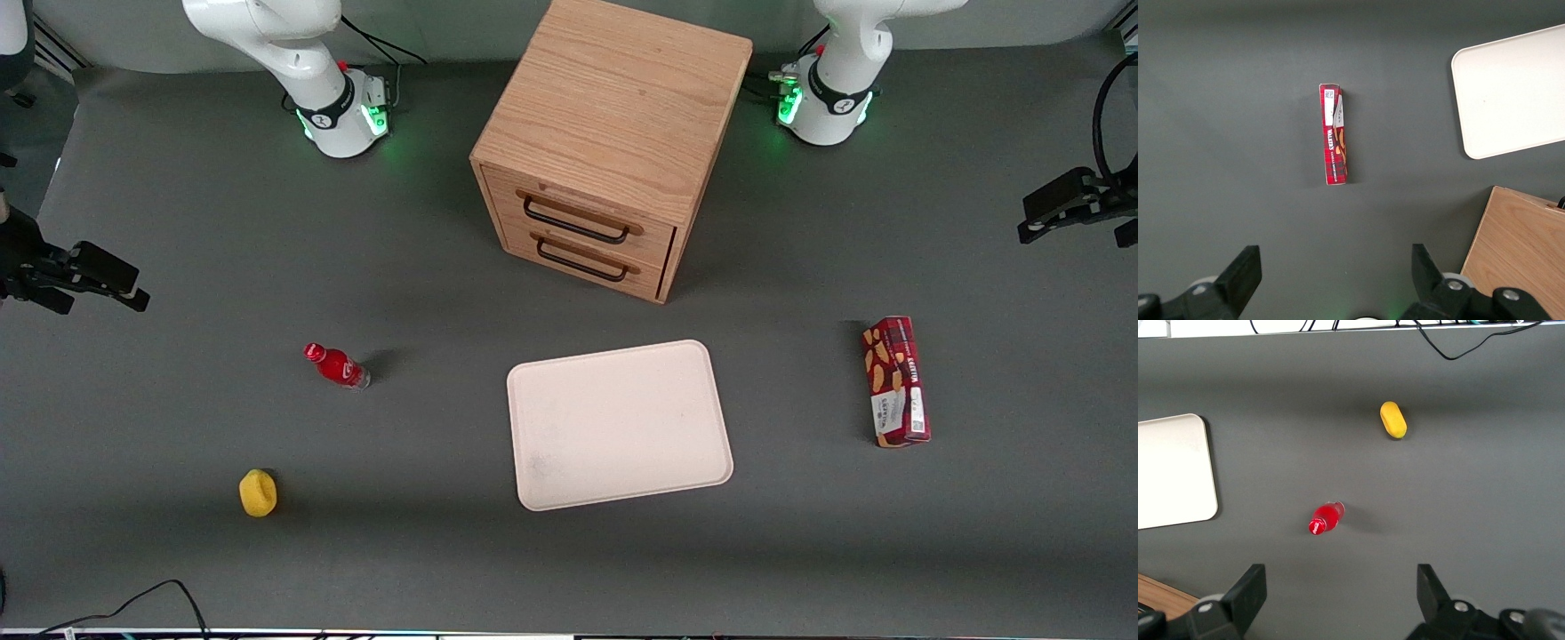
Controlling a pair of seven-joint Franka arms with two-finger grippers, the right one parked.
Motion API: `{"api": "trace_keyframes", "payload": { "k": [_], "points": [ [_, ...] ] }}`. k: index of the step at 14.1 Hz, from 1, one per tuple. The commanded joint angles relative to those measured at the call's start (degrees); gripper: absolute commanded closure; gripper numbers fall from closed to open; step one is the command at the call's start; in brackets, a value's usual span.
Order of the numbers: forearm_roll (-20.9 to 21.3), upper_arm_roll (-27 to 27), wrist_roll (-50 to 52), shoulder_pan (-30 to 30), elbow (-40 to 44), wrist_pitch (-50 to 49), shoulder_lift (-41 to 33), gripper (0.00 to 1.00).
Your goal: Place red cookie box on tray
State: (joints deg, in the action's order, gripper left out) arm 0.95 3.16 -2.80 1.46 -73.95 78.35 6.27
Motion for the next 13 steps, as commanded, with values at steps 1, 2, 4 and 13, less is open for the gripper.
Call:
{"api": "trace_keyframes", "payload": {
  "k": [1, 2, 4, 13],
  "points": [
    [0.6, -0.2, 0.6, -0.4, -0.7, 0.8, 0.8, 0.00],
    [0.5, -0.2, 0.6, -0.5, -0.7, 1.3, 2.5, 0.00],
    [0.5, -0.2, 0.6, -0.6, -1.9, 4.2, 6.3, 0.00],
    [0.6, -0.5, 0.6, 0.6, -31.4, 38.6, 10.2, 0.00]
  ]
}}
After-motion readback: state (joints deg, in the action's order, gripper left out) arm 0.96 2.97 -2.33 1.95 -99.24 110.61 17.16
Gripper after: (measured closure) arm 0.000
